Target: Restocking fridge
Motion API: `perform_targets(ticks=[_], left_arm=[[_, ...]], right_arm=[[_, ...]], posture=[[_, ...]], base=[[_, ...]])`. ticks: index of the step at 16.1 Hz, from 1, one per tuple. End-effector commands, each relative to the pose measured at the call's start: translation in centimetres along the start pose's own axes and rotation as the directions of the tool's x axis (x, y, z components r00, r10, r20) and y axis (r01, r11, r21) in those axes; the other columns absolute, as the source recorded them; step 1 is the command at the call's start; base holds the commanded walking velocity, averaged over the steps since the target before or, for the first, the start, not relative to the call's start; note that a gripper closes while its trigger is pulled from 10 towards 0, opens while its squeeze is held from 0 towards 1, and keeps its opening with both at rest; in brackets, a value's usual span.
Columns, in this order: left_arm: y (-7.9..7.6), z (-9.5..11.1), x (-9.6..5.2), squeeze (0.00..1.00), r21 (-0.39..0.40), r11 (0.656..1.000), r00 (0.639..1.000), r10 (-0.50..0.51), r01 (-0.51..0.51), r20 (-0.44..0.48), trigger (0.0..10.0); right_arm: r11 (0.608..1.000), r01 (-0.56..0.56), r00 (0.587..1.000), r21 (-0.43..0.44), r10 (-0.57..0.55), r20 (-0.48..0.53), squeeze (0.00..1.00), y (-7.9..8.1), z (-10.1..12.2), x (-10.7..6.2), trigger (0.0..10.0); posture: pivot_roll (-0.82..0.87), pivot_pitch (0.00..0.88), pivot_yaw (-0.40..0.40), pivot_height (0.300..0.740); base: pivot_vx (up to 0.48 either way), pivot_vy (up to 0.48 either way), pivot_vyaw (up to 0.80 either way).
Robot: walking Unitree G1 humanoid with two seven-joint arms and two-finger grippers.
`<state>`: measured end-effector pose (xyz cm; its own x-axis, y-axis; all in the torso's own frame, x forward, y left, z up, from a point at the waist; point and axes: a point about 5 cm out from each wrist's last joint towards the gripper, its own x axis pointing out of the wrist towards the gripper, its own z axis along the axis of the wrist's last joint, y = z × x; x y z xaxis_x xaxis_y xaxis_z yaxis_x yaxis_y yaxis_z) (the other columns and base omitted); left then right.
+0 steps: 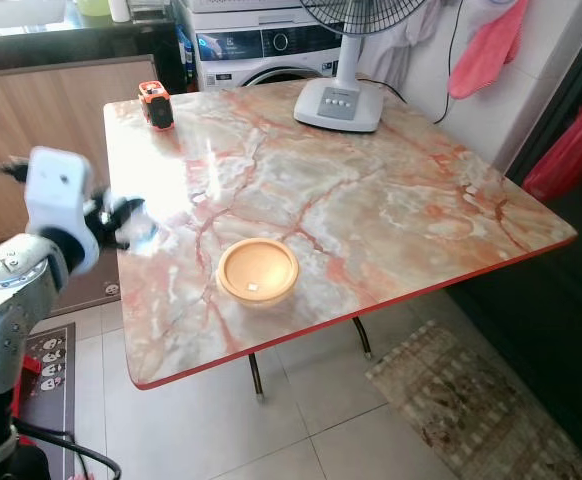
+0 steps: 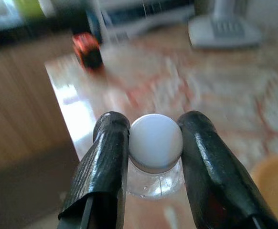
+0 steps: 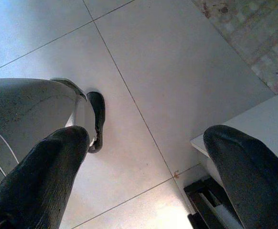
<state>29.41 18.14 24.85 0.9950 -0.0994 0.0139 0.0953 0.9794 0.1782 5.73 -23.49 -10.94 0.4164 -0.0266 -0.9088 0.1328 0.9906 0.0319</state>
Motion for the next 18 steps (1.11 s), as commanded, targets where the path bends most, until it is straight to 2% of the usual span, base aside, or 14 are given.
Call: perform_targets(ticks=[1,3,4,5,7,9,10,12,15,16,18], left_arm=[[0.6,0.7,-0.1,0.0,0.023,0.995,0.988,0.093,-0.097,0.122,10.0],[0.7,0.1,-0.5,0.0,0.05,0.985,0.976,0.153,-0.162,0.156,10.0],[0.4,-0.4,-0.8,0.0,0.108,0.978,0.972,0.159,-0.179,0.171,10.0],[0.0,-1.2,-1.2,0.0,0.111,0.969,0.961,0.197,-0.221,0.194,10.0],[-0.5,-1.5,-1.7,0.0,0.114,0.965,0.952,0.206,-0.236,0.228,10.0],[-0.9,-2.1,-2.1,0.0,0.113,0.964,0.941,0.201,-0.239,0.274,10.0],[-1.3,-2.5,-2.1,0.0,0.138,0.967,0.941,0.169,-0.216,0.293,10.0],[-1.8,-2.8,-2.1,0.0,0.143,0.961,0.92,0.175,-0.237,0.352,10.0],[-1.8,-3.6,-2.4,0.0,0.173,0.95,0.914,0.186,-0.261,0.36,10.0],[-2.0,-4.0,-2.4,0.0,0.165,0.95,0.915,0.195,-0.265,0.352,10.0],[-2.4,-4.0,-2.4,0.0,0.164,0.952,0.913,0.186,-0.259,0.363,10.0]], right_arm=[[1.0,0.01,1.0,0.004,-0.01,-0.004,0.0,-0.3,-0.2,-0.1,10.0],[1.0,0.01,1.0,0.009,-0.01,-0.001,0.0,-0.3,-0.2,-0.1,10.0],[1.0,0.01,1.0,0.009,-0.01,-0.002,0.0,-0.3,-0.3,-0.1,10.0],[0.999,-0.002,0.999,-0.036,0.001,-0.035,0.0,-0.2,-0.5,-0.1,10.0],[0.998,-0.016,0.999,-0.059,0.014,-0.038,0.0,-0.2,-0.4,-0.1,10.0],[0.983,-0.055,0.997,-0.176,0.045,-0.064,0.0,0.0,-0.2,0.0,10.0],[0.969,-0.06,0.995,-0.238,0.04,-0.091,0.0,-0.1,-0.2,0.0,10.0],[0.941,-0.091,0.994,-0.327,0.068,-0.08,0.0,0.2,0.2,0.1,10.0],[0.929,-0.116,0.992,-0.351,0.095,-0.078,0.0,0.4,0.3,0.1,10.0],[0.949,-0.101,0.994,-0.298,0.086,-0.064,0.0,0.4,0.2,0.1,10.0],[0.951,-0.102,0.994,-0.29,0.088,-0.062,0.0,0.5,0.2,0.1,10.0]], posture=[[0.13,0.0,-0.059,0.74],[0.13,0.0,-0.056,0.74],[0.13,0.0,-0.056,0.74],[0.13,0.0,-0.056,0.74],[0.13,0.0,-0.054,0.74],[0.12,0.0,-0.044,0.74],[0.12,0.0,-0.039,0.74],[0.11,0.0,-0.036,0.74],[0.09,0.0,-0.032,0.74],[0.1,0.0,-0.027,0.74],[0.1,0.0,-0.024,0.74]], base=[[0.0,0.0,0.0],[0.0,0.0,0.0],[0.0,0.0,0.0],[0.0,0.0,0.0],[0.0,0.0,0.0],[0.0,0.0,0.0],[0.0,0.0,0.0],[0.0,0.0,0.0],[0.0,0.0,0.0],[0.0,0.0,0.0],[0.0,0.0,0.0]])
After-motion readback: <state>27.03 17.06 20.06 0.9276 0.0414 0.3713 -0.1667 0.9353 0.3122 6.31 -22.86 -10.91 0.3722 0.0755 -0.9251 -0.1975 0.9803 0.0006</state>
